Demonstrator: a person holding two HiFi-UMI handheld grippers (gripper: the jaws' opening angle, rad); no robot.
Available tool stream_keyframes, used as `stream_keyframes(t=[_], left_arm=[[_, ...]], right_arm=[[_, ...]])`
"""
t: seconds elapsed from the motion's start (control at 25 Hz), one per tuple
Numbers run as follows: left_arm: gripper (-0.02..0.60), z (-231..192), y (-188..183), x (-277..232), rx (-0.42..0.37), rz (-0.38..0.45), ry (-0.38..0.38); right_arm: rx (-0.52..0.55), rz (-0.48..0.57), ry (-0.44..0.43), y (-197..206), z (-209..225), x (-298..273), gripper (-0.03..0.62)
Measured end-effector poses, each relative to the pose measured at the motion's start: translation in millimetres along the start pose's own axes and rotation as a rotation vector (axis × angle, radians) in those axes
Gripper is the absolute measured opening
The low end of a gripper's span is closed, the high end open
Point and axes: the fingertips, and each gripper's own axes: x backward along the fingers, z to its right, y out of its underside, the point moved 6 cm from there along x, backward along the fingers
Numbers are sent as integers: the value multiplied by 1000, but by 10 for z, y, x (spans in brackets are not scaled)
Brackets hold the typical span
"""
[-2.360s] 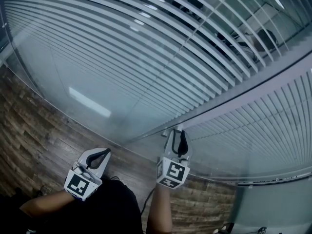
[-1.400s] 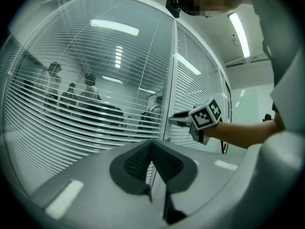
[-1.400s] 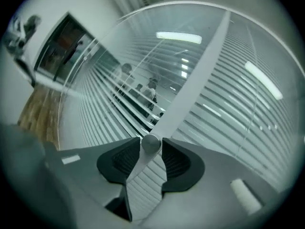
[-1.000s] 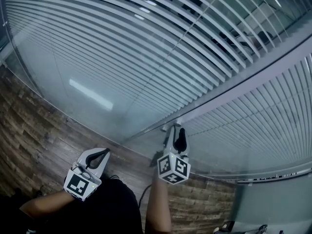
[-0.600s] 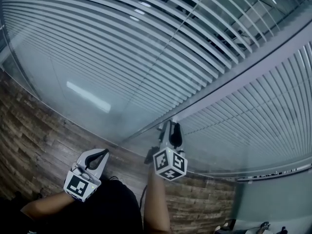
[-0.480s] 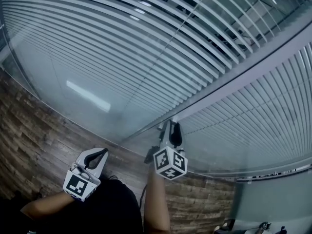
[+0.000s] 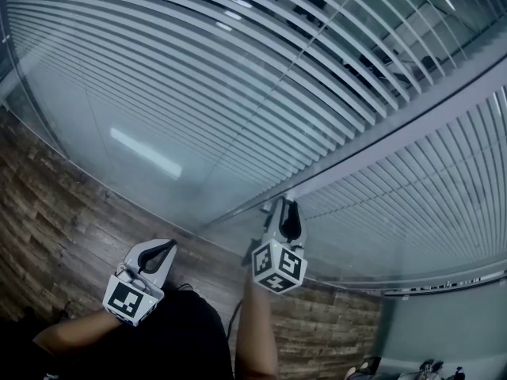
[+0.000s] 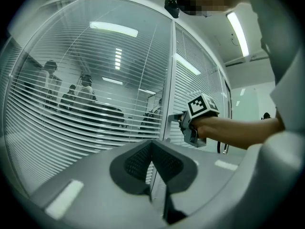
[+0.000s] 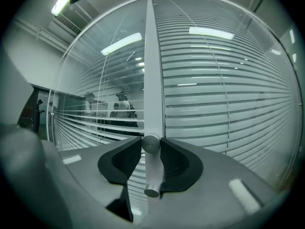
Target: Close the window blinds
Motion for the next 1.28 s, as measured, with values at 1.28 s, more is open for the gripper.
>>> stream_keyframes(t=[1.28], left_arm=[[2,51,-38,77,-19,8,33]], right_arm=[[493,-44,16,-12,-64,-1,129]])
